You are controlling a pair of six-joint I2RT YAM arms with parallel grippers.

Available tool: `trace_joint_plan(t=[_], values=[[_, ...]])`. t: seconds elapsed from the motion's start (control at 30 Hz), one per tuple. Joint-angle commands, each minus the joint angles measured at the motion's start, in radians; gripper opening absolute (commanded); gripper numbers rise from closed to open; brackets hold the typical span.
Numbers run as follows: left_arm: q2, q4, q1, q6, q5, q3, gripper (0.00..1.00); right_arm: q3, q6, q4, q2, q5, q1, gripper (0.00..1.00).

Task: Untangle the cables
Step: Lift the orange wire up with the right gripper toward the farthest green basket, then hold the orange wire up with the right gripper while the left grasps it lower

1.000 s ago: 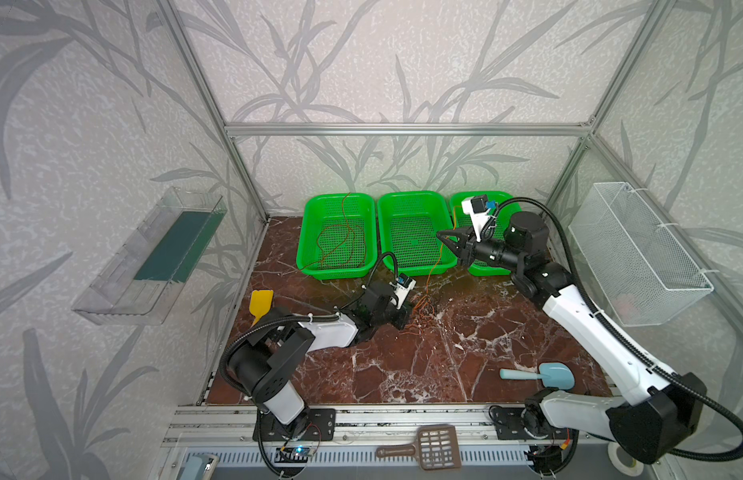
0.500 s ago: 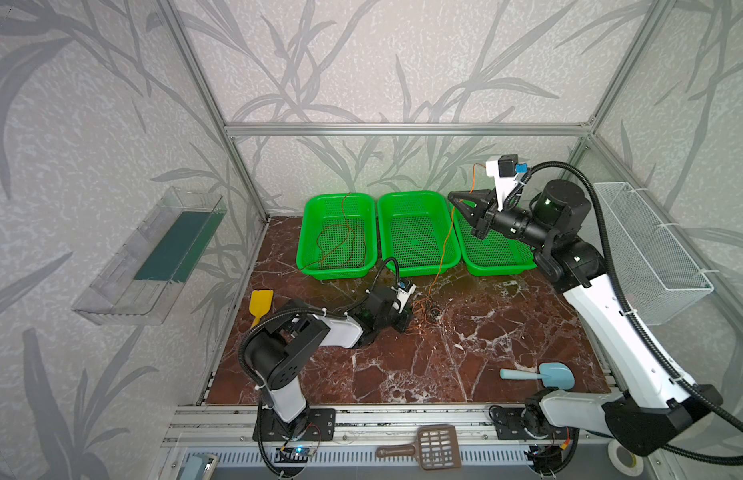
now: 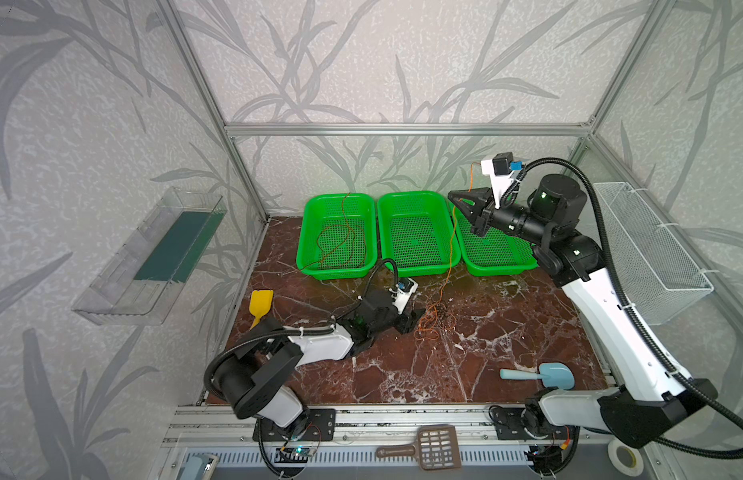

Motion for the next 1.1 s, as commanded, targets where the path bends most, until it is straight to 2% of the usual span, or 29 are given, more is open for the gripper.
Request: trace_joint_plan(t=[0.0, 0.13, 0.27, 0.4, 0.5, 0.57, 0.6, 0.73, 0.83, 0.9, 1.07], values=[[-0.092, -0.088, -0.041, 0.104, -0.036, 0.043, 0.73, -0.031, 0.011, 0.017, -0.001, -0.047, -0.004, 0.0], [-0.086, -0.163, -0.075, 0.171, -0.014, 0.15, 0.76, -0.068, 0.014, 0.026, -0.018, -0.043, -0.004, 0.0], [0.017, -0.133, -0.08, 0.165, 0.023, 0.251, 0.77, -0.083, 0.025, 0.033, -0.033, -0.043, -0.004, 0.0], [0.112, -0.08, -0.079, 0.125, -0.041, 0.308, 0.78, -0.094, 0.035, 0.027, -0.051, -0.044, -0.004, 0.0], [0.132, -0.072, -0.079, 0.103, -0.094, 0.323, 0.76, -0.106, 0.039, 0.025, -0.066, -0.043, -0.005, 0.0], [0.133, -0.052, -0.079, 0.101, -0.09, 0.316, 0.69, -0.112, 0.04, 0.022, -0.074, -0.046, -0.004, 0.0], [0.135, -0.056, -0.079, 0.105, -0.079, 0.318, 0.62, -0.117, 0.042, 0.023, -0.076, -0.046, -0.005, 0.0], [0.136, -0.063, -0.079, 0.098, -0.021, 0.335, 0.22, -0.141, 0.066, 0.036, -0.079, -0.036, -0.014, 0.0], [0.103, -0.065, -0.08, 0.095, -0.008, 0.332, 0.0, -0.17, 0.093, 0.027, -0.082, 0.026, -0.035, 0.0], [0.066, -0.066, -0.082, 0.094, -0.02, 0.329, 0.0, -0.193, 0.095, 0.018, -0.082, 0.071, -0.046, 0.0], [-0.03, -0.078, -0.082, 0.08, -0.003, 0.338, 0.0, -0.293, 0.128, 0.052, -0.064, 0.085, -0.067, 0.11]])
